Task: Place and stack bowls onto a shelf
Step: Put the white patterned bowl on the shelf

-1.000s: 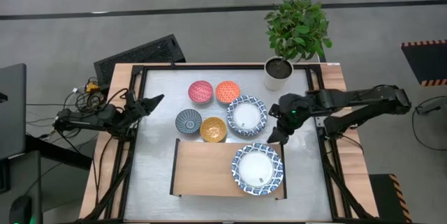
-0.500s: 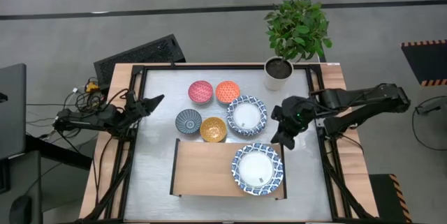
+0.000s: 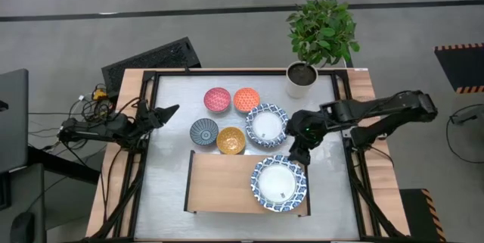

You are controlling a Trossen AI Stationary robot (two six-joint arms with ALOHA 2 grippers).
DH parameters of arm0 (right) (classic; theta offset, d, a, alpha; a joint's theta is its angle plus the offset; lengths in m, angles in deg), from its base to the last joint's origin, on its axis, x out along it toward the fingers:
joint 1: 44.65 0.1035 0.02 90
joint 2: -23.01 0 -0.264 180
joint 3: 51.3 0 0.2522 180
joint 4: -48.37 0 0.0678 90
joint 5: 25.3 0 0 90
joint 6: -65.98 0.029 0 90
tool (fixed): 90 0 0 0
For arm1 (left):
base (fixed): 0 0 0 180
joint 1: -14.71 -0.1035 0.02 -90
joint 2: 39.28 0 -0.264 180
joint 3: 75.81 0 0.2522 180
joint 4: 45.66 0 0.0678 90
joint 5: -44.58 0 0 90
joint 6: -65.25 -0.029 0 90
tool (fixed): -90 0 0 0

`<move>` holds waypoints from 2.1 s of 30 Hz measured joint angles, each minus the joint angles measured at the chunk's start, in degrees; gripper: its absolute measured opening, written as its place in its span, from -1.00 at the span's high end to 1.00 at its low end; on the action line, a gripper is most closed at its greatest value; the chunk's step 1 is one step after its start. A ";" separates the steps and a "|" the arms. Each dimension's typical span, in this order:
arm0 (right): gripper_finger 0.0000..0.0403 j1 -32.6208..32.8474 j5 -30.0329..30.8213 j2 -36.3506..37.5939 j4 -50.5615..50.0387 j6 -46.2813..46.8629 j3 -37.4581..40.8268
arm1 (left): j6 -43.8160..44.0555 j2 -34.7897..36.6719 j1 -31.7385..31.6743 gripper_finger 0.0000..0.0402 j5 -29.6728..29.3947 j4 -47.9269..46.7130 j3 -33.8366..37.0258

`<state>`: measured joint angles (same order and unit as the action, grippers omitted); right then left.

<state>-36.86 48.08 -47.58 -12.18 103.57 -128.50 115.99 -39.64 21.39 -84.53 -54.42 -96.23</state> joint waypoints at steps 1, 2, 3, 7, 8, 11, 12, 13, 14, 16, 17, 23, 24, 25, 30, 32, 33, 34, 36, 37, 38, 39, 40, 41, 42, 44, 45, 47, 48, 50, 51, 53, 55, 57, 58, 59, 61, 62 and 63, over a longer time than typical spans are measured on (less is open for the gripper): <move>-0.10 0.16 -0.20 -0.85 -0.11 -0.41 0.02 | 0.00 0.00 0.00 0.36 0.11 0.04 0.00; -0.09 0.18 -0.43 -1.59 0.46 -0.53 0.01 | 0.00 0.00 0.00 0.36 0.12 -0.06 0.00; -0.07 0.27 -0.54 -2.01 0.64 -0.73 -0.03 | 0.05 0.00 -0.02 0.36 0.20 -0.16 0.00; 0.03 0.33 -1.33 -3.60 1.19 -0.36 -0.12 | 0.96 0.00 -0.02 0.36 0.44 -0.17 0.02; 0.06 0.33 -1.34 -3.71 0.79 -0.36 -0.02 | 0.98 0.00 -0.02 0.36 0.86 -0.13 0.00; 0.21 0.33 -1.51 -4.69 1.47 -0.24 -0.39 | 1.06 0.00 0.00 0.36 1.46 -0.46 0.02; 0.26 0.33 -1.51 -4.84 1.55 -0.28 -0.48 | 1.19 0.00 0.00 0.36 1.88 -0.51 0.01; 0.33 0.33 -1.52 -5.36 0.92 -0.19 -0.84 | 1.41 0.00 -0.01 0.36 2.31 -0.49 0.00; 0.40 0.33 -1.56 -5.98 0.78 -0.17 -1.44 | 1.58 0.02 -0.02 0.36 2.56 -0.56 0.00; 0.54 0.32 -1.53 -6.57 1.12 -0.70 -2.92 | 2.15 0.00 0.00 0.36 3.26 -0.89 0.02; 0.60 0.14 -1.54 -6.83 0.59 -1.17 -3.68 | 2.52 0.00 -0.02 0.36 3.61 -0.88 0.00; 0.90 -2.12 -1.53 -10.17 0.96 -5.05 -10.96 | 2.69 0.00 0.00 0.36 5.59 -1.46 0.00; 0.90 -2.65 -1.53 -10.63 1.45 -6.04 -12.41 | 2.69 0.00 -0.02 0.36 5.61 -1.44 0.02; 0.90 -3.15 -1.51 -11.44 1.17 -6.91 -13.74 | 2.69 0.00 0.00 0.36 5.64 -1.43 0.02; 0.86 -5.31 -1.85 -17.18 0.29 -9.49 -20.63 | 2.68 0.03 -0.01 0.36 6.04 -1.26 0.02; 0.83 -5.83 -3.08 -20.01 1.24 -10.72 -23.53 | 2.58 0.09 0.00 0.36 6.18 -1.29 0.02; 0.83 -6.14 -3.83 -21.55 1.04 -11.39 -24.88 | 2.56 0.11 0.00 0.36 6.14 -1.23 0.02; 0.84 -6.35 -4.75 -23.37 0.71 -11.98 -26.45 | 2.54 0.11 -0.01 0.36 6.04 -1.22 0.02; 0.86 -6.68 -6.47 -26.71 1.84 -12.83 -29.82 | 2.49 0.09 -0.02 0.36 5.96 -1.21 0.02; 0.87 -6.84 -7.37 -28.63 1.58 -13.42 -31.56 | 2.49 0.09 -0.02 0.36 6.06 -1.20 0.01; 0.88 -6.84 -8.25 -30.39 1.42 -13.99 -33.36 | 2.44 0.11 -0.02 0.36 6.16 -1.21 0.02; 0.88 -6.86 -8.82 -32.21 1.69 -14.68 -35.35 | 2.17 0.11 0.00 0.36 6.26 -1.40 0.02; 0.88 -6.86 -9.03 -33.77 1.99 -15.39 -37.22 | 1.81 0.09 -0.02 0.36 6.27 -1.51 0.02; 0.88 -6.86 -9.11 -35.32 1.76 -16.01 -39.13 | 1.49 0.09 0.00 0.36 6.12 -1.49 0.02; 0.86 -6.86 -9.24 -36.92 1.67 -16.49 -41.19 | 1.15 0.09 -0.01 0.36 5.55 -1.49 0.02; 0.84 -6.84 -10.09 -39.77 1.94 -17.48 -45.03 | 0.60 0.09 -0.01 0.36 4.43 -1.44 0.02; 0.83 -6.84 -10.71 -41.15 1.49 -18.11 -46.73 | 0.55 0.11 -0.02 0.36 4.10 -1.36 0.02; 0.84 -6.82 -11.87 -43.72 1.61 -19.33 -49.83 | 0.57 0.11 -0.02 0.36 3.96 -1.29 0.00; 0.84 -6.75 -12.47 -44.89 1.41 -19.94 -51.04 | 0.77 0.11 -0.02 0.36 4.06 -1.31 0.02; 0.86 -6.52 -14.01 -46.78 0.45 -20.98 -52.67 | 0.96 0.11 -0.02 0.36 4.36 -1.44 0.02; 0.86 -6.36 -14.89 -47.64 0.35 -21.04 -53.15 | 0.97 0.11 -0.02 0.36 4.57 -1.46 0.02; 0.86 -5.94 -16.68 -48.84 -0.37 -21.09 -53.53 | 0.98 0.11 -0.02 0.36 5.21 -1.45 0.02; 0.84 -5.57 -17.73 -49.57 -1.73 -21.17 -53.53 | 0.99 0.11 -0.02 0.36 5.84 -1.51 0.02; 0.80 -5.24 -17.92 -49.78 -1.66 -21.24 -53.53 | 0.94 0.11 -0.02 0.36 6.10 -1.51 0.02; 0.77 -5.18 -17.83 -49.78 -1.63 -21.44 -53.53 | 0.71 0.11 -0.01 0.36 6.27 -1.51 0.02; 0.75 -5.18 -17.50 -49.78 -1.09 -21.53 -53.53 | 0.66 0.11 0.00 0.36 6.37 -1.52 0.02; 0.72 -5.20 -15.76 -49.78 -0.05 -22.50 -53.62 | 0.55 0.11 -0.02 0.36 6.46 -1.66 0.02; 0.70 -5.20 -14.95 -49.78 -0.05 -23.15 -53.62 | 0.55 0.11 -0.02 0.36 6.71 -1.65 0.02; 0.69 -5.21 -14.18 -49.76 -0.12 -23.83 -53.62 | 0.55 0.11 -0.02 0.36 6.92 -1.64 0.02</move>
<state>-42.07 33.90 -97.34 -12.30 79.75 -182.11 116.53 -39.53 21.37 -77.61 -56.06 -96.21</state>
